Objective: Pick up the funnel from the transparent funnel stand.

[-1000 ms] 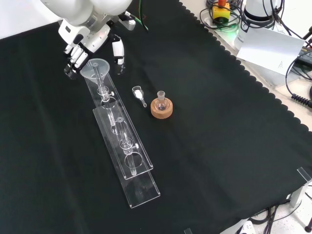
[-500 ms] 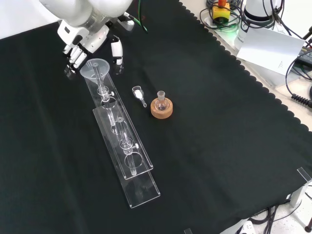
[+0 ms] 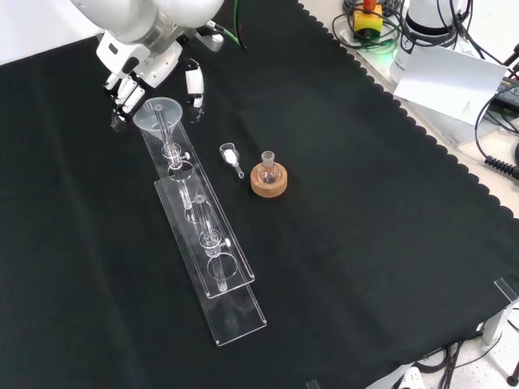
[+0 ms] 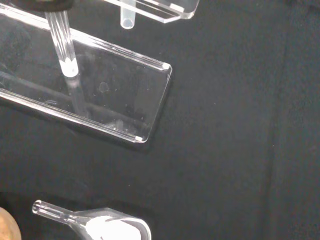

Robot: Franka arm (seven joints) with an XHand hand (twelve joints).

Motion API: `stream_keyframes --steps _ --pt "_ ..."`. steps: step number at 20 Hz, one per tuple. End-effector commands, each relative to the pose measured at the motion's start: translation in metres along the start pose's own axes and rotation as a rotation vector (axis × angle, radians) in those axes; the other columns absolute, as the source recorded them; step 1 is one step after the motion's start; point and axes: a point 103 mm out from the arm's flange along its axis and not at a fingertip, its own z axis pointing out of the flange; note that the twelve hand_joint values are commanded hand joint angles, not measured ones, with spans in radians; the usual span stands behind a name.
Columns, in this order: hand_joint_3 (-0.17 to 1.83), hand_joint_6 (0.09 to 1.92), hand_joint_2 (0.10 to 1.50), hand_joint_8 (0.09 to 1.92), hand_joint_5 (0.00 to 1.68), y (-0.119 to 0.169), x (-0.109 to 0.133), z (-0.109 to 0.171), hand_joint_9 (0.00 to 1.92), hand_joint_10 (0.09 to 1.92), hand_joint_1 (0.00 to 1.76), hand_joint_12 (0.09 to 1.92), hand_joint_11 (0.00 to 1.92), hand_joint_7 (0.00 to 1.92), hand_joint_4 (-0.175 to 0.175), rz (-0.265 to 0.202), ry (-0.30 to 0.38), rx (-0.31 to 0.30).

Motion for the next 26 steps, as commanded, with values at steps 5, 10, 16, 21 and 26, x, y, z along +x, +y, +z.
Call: stream_keyframes --steps 5,10,16,21,26 --pt "0.35 0.09 0.74 0.68 0.27 0.0 0.012 -0.005 0.42 0.7 0.68 1.44 0.06 0.03 -0.045 0.012 -0.029 -0.002" --pt "0.36 0.09 0.74 0.69 0.3 0.003 0.004 -0.002 0.43 0.7 0.69 1.44 0.06 0.05 -0.046 0.003 -0.022 0.003" --pt "0.38 0.09 0.73 0.71 0.31 0.002 0.017 -0.006 0.48 0.68 0.69 1.43 0.06 0.12 -0.048 0.009 -0.039 -0.004" --pt "0.44 0.09 0.72 0.82 0.39 0.0 0.004 -0.006 0.73 0.7 0.73 1.4 0.12 0.43 -0.058 0.016 -0.035 -0.04" --pt "0.47 0.09 0.71 0.98 0.52 -0.006 -0.001 -0.014 0.84 0.79 0.77 1.37 0.17 0.56 -0.062 0.024 -0.056 -0.102"
